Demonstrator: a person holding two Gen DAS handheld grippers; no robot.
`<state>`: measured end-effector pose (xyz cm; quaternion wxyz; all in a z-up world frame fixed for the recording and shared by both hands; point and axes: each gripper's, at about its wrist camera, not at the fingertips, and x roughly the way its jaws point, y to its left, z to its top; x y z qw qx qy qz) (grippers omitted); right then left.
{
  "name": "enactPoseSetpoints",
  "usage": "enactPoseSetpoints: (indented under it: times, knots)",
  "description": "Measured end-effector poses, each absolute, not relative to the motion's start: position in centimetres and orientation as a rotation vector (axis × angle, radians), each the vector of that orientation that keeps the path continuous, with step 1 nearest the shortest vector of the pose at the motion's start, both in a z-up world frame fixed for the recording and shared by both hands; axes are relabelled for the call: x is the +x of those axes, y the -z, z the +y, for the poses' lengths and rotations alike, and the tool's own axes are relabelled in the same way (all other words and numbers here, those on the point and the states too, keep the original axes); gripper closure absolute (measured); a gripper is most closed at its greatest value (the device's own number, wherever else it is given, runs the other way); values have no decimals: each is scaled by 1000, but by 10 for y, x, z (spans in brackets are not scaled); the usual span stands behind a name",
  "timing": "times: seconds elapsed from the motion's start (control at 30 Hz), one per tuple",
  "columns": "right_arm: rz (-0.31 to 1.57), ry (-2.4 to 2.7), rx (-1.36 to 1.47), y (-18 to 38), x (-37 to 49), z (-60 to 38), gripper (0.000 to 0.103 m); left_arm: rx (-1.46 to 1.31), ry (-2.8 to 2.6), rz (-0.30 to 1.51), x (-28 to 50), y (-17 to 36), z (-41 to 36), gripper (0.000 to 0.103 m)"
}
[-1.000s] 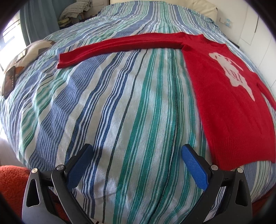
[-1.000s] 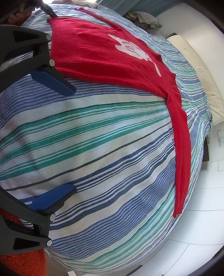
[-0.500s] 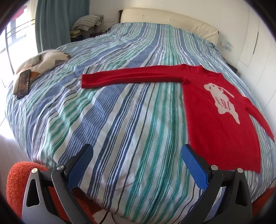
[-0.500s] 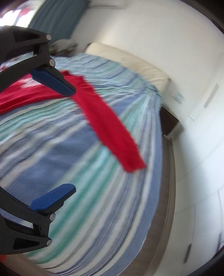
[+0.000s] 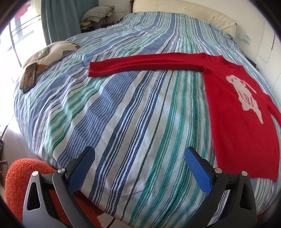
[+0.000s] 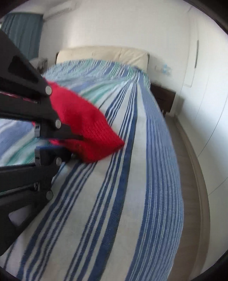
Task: Fold small clothes
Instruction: 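Grasp the sleeve cuff with the right tool and lift it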
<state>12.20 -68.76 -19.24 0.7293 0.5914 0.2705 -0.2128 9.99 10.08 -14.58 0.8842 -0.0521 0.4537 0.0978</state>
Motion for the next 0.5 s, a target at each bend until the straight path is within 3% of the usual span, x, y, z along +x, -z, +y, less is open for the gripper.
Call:
enactPoseSetpoints:
  times: [0.27, 0.4, 0.5]
  knots:
    - [549, 287, 761, 36, 185, -607, 99, -126, -178, 946, 99, 149, 104, 1]
    - [569, -49, 615, -34, 249, -503, 99, -153, -174, 953, 102, 151, 107, 1]
    - [615, -241, 530, -49, 287, -421, 99, -167, -174, 936, 100, 148, 112, 1]
